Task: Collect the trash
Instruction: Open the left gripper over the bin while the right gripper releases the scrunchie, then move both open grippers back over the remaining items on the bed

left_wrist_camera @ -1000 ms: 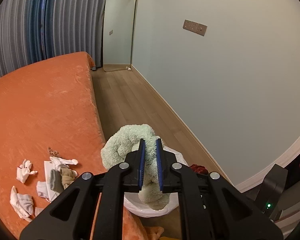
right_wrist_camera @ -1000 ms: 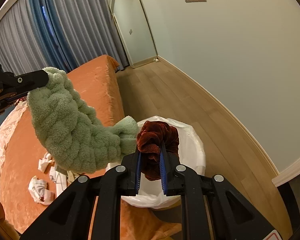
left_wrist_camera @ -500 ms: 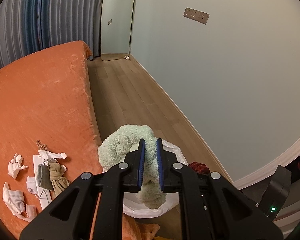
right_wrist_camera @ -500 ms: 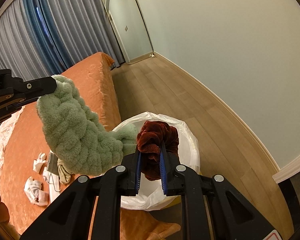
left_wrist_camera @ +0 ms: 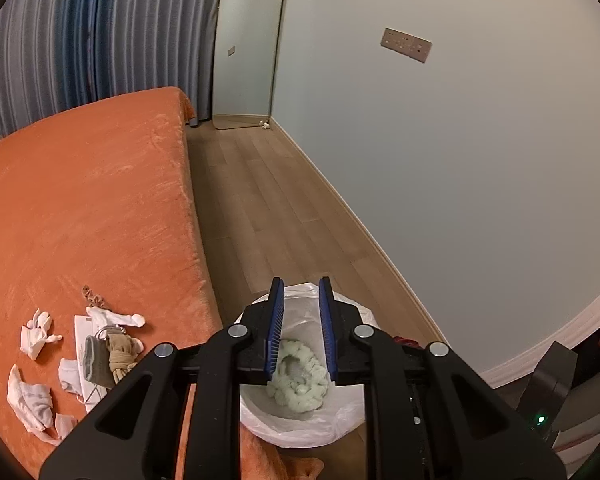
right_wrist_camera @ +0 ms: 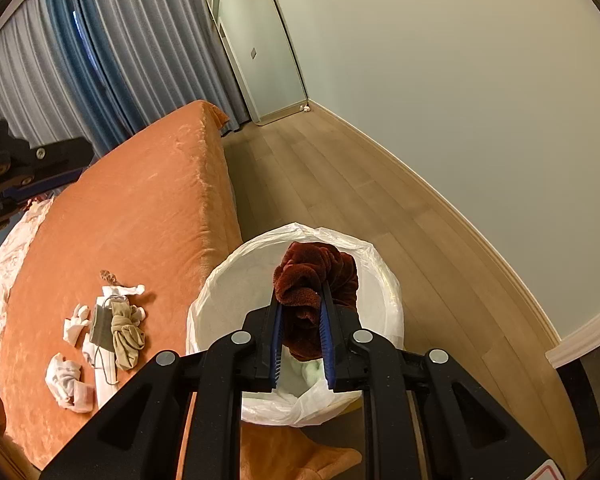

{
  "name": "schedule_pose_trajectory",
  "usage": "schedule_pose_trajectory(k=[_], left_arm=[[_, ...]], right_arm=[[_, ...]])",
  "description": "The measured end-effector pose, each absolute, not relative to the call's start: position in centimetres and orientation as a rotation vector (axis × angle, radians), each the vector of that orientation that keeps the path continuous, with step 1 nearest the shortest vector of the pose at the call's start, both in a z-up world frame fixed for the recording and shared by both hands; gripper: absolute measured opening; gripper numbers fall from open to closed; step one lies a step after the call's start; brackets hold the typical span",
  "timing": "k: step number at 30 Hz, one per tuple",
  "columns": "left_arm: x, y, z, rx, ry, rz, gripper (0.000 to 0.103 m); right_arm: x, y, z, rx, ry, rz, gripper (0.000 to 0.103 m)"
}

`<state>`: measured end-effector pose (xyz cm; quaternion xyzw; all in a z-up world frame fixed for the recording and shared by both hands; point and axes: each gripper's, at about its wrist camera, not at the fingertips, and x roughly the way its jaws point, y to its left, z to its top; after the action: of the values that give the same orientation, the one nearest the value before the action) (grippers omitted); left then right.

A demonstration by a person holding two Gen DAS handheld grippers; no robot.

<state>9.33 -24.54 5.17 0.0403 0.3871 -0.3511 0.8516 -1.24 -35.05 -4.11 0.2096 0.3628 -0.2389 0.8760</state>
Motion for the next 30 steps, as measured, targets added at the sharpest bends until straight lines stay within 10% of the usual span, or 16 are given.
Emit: schedule_pose_trajectory(k=[7,11,30], left_arm=[[10.4,-22.1,4.0,0.059,0.839,-0.687,0.022],[10.8,-20.2,3.4,0.042,0.838,-0.644,0.035],[13.6,-5.7,-0.7,-0.054,0.906,-0.383,0.065]], right_arm=[[0.0,-34.4,-4.4,0.416,0.774,-0.487,0.024],[1.0,-33.6,-3.9,0.380,0.762,-0.484,0.053],[4.4,-24.8,-2.0,0.280,0.758,-0.387,0.069]])
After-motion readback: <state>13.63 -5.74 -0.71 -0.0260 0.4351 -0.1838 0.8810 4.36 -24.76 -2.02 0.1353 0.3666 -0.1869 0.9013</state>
